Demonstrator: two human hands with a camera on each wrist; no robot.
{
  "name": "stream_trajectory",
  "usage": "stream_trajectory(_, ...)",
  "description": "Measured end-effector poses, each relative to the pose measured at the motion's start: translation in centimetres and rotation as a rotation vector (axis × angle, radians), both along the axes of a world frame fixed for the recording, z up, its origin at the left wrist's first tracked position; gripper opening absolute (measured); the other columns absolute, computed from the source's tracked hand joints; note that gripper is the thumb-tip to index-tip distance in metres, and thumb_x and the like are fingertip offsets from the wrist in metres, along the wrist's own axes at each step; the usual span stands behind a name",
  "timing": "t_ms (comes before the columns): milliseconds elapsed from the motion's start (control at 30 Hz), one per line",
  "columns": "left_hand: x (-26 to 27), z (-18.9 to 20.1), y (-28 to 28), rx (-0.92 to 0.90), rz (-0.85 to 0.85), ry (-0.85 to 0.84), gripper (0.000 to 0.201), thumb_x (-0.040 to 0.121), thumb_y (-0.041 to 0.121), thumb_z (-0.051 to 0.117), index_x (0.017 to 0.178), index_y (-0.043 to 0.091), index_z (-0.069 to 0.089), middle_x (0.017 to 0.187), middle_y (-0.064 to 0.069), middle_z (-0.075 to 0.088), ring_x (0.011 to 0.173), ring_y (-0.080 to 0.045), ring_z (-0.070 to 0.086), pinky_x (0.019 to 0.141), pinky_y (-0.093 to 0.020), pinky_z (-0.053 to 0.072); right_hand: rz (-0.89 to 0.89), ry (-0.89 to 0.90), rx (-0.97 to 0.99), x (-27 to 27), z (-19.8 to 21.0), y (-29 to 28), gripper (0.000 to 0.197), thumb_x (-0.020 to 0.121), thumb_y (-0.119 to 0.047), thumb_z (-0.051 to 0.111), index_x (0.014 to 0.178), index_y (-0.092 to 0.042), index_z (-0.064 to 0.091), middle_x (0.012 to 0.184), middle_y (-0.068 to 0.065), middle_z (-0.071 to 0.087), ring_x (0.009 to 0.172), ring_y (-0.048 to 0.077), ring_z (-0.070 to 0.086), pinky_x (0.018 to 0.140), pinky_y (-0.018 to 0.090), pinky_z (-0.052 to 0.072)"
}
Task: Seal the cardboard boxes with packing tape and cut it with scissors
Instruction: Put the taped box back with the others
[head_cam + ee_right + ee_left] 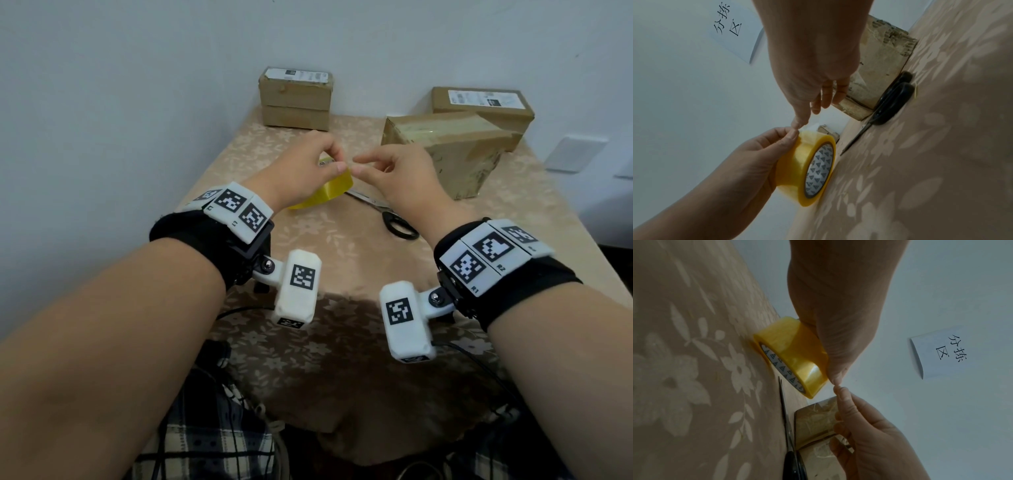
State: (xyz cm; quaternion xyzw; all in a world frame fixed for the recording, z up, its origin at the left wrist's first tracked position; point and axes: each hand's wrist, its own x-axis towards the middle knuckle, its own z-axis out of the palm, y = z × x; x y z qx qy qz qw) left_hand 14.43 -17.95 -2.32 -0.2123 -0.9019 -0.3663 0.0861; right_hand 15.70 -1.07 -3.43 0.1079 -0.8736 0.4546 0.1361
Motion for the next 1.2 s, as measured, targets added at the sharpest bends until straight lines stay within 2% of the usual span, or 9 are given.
stream_trajectory(167,-0.1,-0.3,-0.1,-0.021,-0.03,0.0,0.006,0.09,0.017,0.06,0.088,0.019,0.055,0.087,0.018,0.044,0.077,0.006,0.042,0.067,-0.009,0.033,-0.049,0.004,0.103,0.1,0.5,-0.3,0.021,0.089,-0.029,0.066,0.1,-0.013,0.074,0.087,0.0,0.062,0.077,0.007,0.051,0.075,0.023,0.042)
stream_trajectory(333,-0.1,-0.1,-0.1,-0.073,-0.031,0.0,0.005,0.089,0.019,0.061,0.09,0.02,0.056,0.098,0.003,0.058,0.093,-0.009,0.053,0.076,-0.028,0.042,-0.112,0.065,0.181,0.0,0.3,-0.4,0.023,0.088,-0.033,0.067,0.095,-0.012,0.071,0.114,0.005,0.046,0.105,0.014,0.046,0.09,0.03,0.04)
stream_trajectory(500,0.6,0.4,0.2,-0.207,0.049,-0.024,0.037,0.092,0.027,0.059,0.122,0.014,0.041,0.09,-0.004,0.059,0.08,-0.019,0.054,0.067,-0.03,0.037,-0.078,0.02,0.384,0.1,0.5,0.1,0.041,0.092,-0.037,0.061,0.086,0.002,0.069,0.08,0.017,0.064,0.076,0.028,0.057,0.071,0.04,0.048)
stream_trajectory(667,0.3,0.2,-1.2,-0.254,0.163,0.036,0.034,0.094,0.022,0.053,0.122,0.009,0.037,0.072,-0.003,0.05,0.068,-0.024,0.049,0.059,-0.033,0.031,-0.138,0.062,0.406,0.2,0.6,1.7,0.044,0.095,-0.037,0.054,0.084,0.002,0.068,0.078,0.017,0.067,0.074,0.032,0.06,0.07,0.039,0.051)
stream_trajectory(733,0.0,-0.1,-1.8,-0.304,0.217,0.033,0.033,0.094,0.021,0.054,0.119,0.007,0.038,0.072,-0.001,0.046,0.069,-0.026,0.047,0.059,-0.033,0.029,-0.215,0.195,0.415,0.3,1.2,2.3,0.038,0.096,-0.039,0.052,0.083,-0.006,0.065,0.081,0.007,0.063,0.076,0.025,0.056,0.067,0.034,0.044)
stream_trajectory(833,-0.2,-0.7,-2.0,-0.407,0.227,-0.045,0.032,0.093,0.023,0.055,0.117,0.009,0.039,0.083,-0.007,0.052,0.075,-0.027,0.05,0.062,-0.034,0.035,-0.373,0.401,0.445,-0.3,2.0,3.2,0.03,0.092,-0.039,0.055,0.102,-0.013,0.063,0.106,0.011,0.055,0.103,0.029,0.05,0.085,0.036,0.035)
stream_trajectory(967,-0.6,-1.1,-1.4,-0.591,0.212,-0.131,0.03,0.089,0.03,0.059,0.11,0.013,0.045,0.104,-0.01,0.06,0.091,-0.03,0.057,0.08,-0.044,0.049,-0.391,0.115,0.66,-1.9,2.0,3.9,0.062,0.092,-0.058,0.041,0.143,-0.023,0.039,0.149,0.011,0.033,0.141,0.031,0.023,0.114,0.053,0.006)
stream_trajectory(1067,-0.7,-0.5,-0.6,-0.583,0.247,-0.094,0.033,0.09,0.037,0.059,0.111,0.014,0.049,0.111,-0.007,0.057,0.098,-0.028,0.055,0.083,-0.041,0.048,-0.356,-0.071,0.737,-2.9,1.7,3.3,0.072,0.09,-0.071,0.025,0.151,-0.033,0.019,0.16,0.006,0.01,0.146,0.038,0.001,0.108,0.067,-0.009)
stream_trajectory(1200,-0.5,0.5,1.4,-0.379,0.198,0.097,0.031,0.094,0.036,0.051,0.115,0.013,0.053,0.116,-0.006,0.053,0.108,-0.023,0.049,0.092,-0.035,0.041,-0.398,-0.147,0.687,-3.4,1.7,2.2,0.056,0.094,-0.062,0.026,0.144,-0.038,0.034,0.158,0.0,0.023,0.145,0.038,0.009,0.103,0.075,-0.007)
